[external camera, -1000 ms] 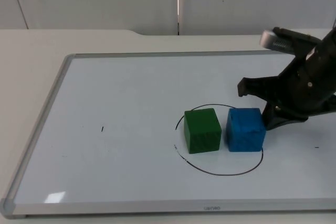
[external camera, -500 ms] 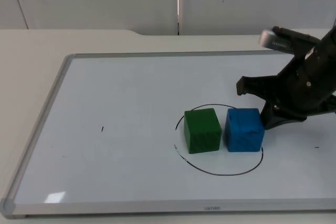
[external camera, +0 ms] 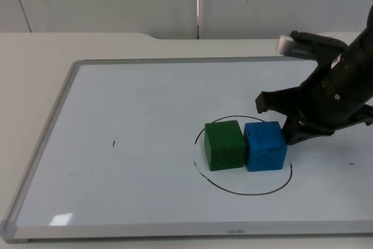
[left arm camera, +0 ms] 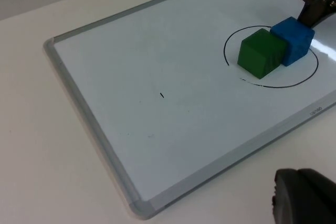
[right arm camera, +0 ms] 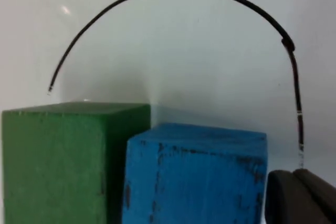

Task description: Push the two cubes into the marked area.

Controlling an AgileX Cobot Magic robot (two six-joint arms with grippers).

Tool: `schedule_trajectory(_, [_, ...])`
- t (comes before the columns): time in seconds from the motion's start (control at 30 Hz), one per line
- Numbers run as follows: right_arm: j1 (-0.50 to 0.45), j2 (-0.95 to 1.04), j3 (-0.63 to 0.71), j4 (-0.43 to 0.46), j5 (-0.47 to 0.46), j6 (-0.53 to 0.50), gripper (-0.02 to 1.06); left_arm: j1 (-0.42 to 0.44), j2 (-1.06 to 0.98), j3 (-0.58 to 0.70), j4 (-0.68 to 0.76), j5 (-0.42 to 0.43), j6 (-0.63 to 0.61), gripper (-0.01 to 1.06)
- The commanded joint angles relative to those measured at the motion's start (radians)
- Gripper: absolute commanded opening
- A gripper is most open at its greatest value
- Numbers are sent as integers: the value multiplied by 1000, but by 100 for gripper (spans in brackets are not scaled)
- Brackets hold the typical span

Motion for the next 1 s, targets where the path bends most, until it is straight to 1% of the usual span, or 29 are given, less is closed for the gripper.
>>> schedule_trajectory(0.0, [5,-6,-5,-63,10,0,0,-4,-5,4,4,-9,-8,0])
schedule_trajectory(0.07, [5,-30,-5,-164,38,0,0,-4,-5,4,4,-9,-8,0])
schedule_trajectory(0.1, [5,-30,-5,-164,38,0,0,-4,-5,4,4,-9,-8,0])
schedule_trajectory(0.2, [5,-110,-5,-294,81,11,0,-4,-5,4,4,-9,-8,0])
schedule_trajectory(0.23, [5,-152,-5,-322,91,11,0,-4,-5,4,4,-9,-8,0])
schedule_trajectory(0.27, [5,-152,-5,-322,91,11,0,-4,-5,4,4,-9,-8,0])
schedule_trajectory(0.33, [5,-235,-5,-355,102,11,0,-4,-5,4,4,-9,-8,0])
schedule_trajectory(0.37, [5,-329,-5,-363,104,11,0,-4,-5,4,4,-9,-8,0])
schedule_trajectory(0.4, [5,-329,-5,-363,104,11,0,-4,-5,4,4,-9,-8,0])
schedule_trajectory(0.57, [5,-578,-5,-363,118,7,0,-4,-5,4,4,-9,-8,0])
schedule_trajectory(0.6, [5,-578,-5,-363,118,7,0,-4,-5,4,4,-9,-8,0])
schedule_trajectory(0.7, [5,-714,-5,-363,157,-20,0,-4,-5,4,4,-9,-8,0])
schedule_trajectory(0.73, [5,-714,-5,-363,157,-20,0,-4,-5,4,4,-9,-8,0])
schedule_trajectory(0.87, [5,-856,-5,-363,252,-38,0,-4,-5,4,4,-9,-8,0])
schedule_trajectory(0.97, [5,-904,9,-363,269,-40,0,-4,-5,4,4,-9,-8,0])
